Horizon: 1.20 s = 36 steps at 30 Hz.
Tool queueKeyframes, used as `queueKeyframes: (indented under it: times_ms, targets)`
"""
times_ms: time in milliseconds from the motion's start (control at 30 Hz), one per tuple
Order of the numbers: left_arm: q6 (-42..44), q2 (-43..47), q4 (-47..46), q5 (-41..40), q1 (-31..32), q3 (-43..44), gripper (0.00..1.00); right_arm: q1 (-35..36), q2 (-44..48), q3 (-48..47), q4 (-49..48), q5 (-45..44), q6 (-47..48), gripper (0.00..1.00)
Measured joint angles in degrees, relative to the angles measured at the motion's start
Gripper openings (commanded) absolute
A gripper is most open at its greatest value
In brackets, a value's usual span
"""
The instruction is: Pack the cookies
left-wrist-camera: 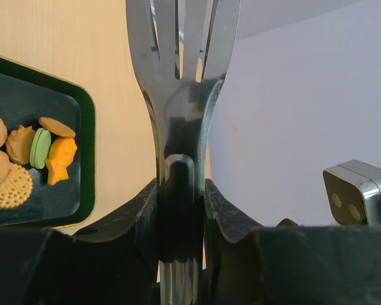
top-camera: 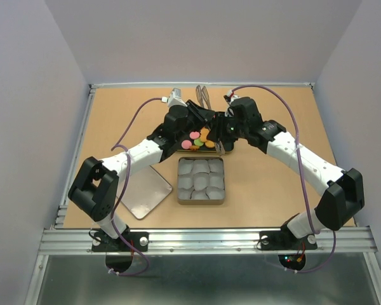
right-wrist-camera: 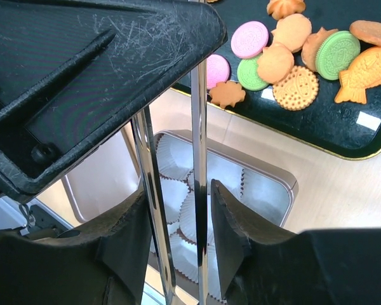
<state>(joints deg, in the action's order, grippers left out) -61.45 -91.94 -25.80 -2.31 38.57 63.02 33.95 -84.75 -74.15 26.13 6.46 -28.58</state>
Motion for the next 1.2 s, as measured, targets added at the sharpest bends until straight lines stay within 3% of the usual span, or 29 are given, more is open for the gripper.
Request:
queueKeyframes:
  times_ms: [200,533,867,1000,1200]
  targets:
    - [0.1,0.0,0.8,0.0,0.1,0.5,0.32,0.0,0.0,0.0,0.0,0.0,0.0,0.43]
    - [0.3,0.0,1.3,-0.1,0.3,1.1,0.57,0.0,0.0,0.0,0.1,-0.1,-0.2,0.21]
    - [2.5,0.6,3.8,-0.8,0.3,1.7,0.6,0.0,-0.3,-0.1,0.5,-2.5,-0.2,0.2]
    - [5.5,5.5,8.5,-3.5,0.2,0.8,0.6,0.0,-1.7,-0.9,1.7,-3.7,0.3,0.17]
    - [11.5,23.4,15.1,-9.8,-4.8,-7.4,0.67,0.3,-6.7,-3.0,2.6,-1.2,0.4,0.18]
